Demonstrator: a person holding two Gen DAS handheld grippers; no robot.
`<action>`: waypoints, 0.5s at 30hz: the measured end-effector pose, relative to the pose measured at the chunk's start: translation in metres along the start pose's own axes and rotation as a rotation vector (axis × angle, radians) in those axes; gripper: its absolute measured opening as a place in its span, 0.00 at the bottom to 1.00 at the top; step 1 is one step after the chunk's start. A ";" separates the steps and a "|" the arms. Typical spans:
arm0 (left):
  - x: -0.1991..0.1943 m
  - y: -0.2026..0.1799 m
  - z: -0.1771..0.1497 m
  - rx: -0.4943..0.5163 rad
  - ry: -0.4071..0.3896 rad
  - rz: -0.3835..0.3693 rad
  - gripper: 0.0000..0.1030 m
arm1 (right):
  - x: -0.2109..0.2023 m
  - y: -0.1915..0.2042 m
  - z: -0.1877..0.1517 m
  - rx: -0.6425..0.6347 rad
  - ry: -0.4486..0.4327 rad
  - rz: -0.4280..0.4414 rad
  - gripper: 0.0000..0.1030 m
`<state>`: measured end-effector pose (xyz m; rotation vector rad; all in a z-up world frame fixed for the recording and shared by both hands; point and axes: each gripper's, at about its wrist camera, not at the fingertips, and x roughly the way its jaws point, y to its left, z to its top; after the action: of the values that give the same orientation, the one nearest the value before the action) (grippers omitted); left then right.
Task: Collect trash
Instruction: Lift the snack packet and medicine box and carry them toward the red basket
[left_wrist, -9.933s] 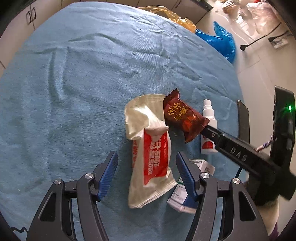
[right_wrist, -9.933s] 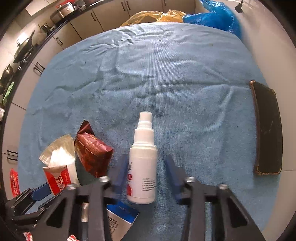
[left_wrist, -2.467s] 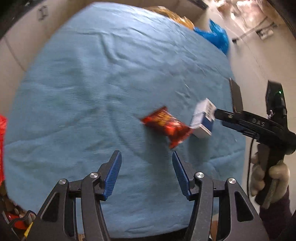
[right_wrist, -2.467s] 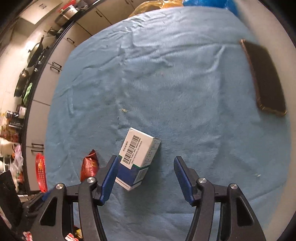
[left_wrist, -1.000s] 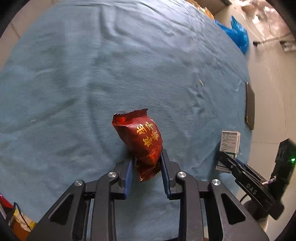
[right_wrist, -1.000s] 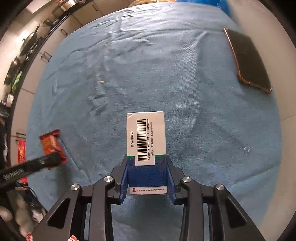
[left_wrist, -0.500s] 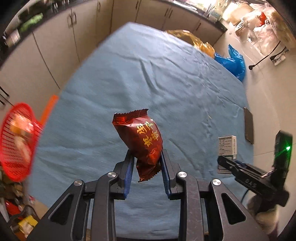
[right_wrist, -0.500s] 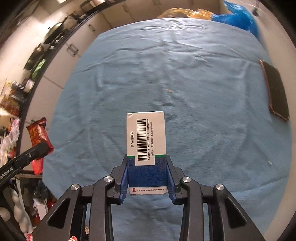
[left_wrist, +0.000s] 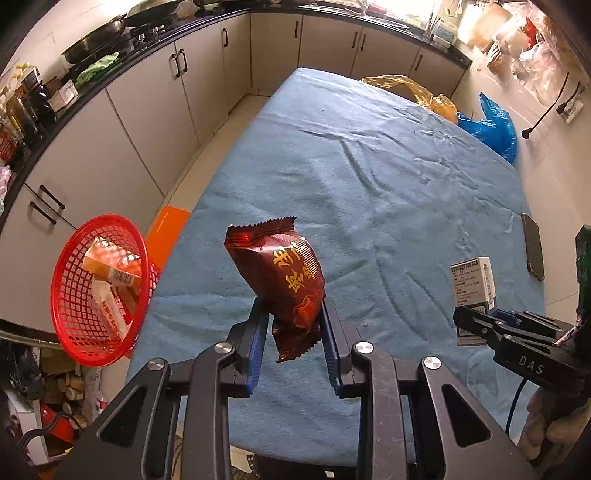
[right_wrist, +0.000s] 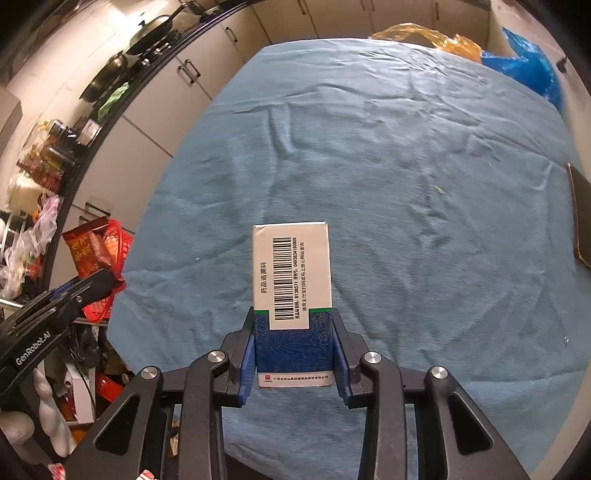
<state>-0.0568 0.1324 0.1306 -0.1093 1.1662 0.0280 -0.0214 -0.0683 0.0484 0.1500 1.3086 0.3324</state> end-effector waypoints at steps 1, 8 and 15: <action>-0.001 0.002 -0.001 0.000 -0.001 0.000 0.26 | -0.001 0.002 0.000 -0.005 -0.002 -0.003 0.37; -0.001 0.006 -0.003 0.014 -0.009 0.000 0.26 | -0.004 0.017 0.000 -0.033 -0.011 -0.026 0.37; 0.000 0.010 -0.004 0.009 -0.008 -0.010 0.26 | -0.005 0.025 -0.001 -0.041 -0.015 -0.049 0.37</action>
<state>-0.0613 0.1417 0.1288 -0.1068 1.1577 0.0147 -0.0278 -0.0466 0.0604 0.0850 1.2878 0.3156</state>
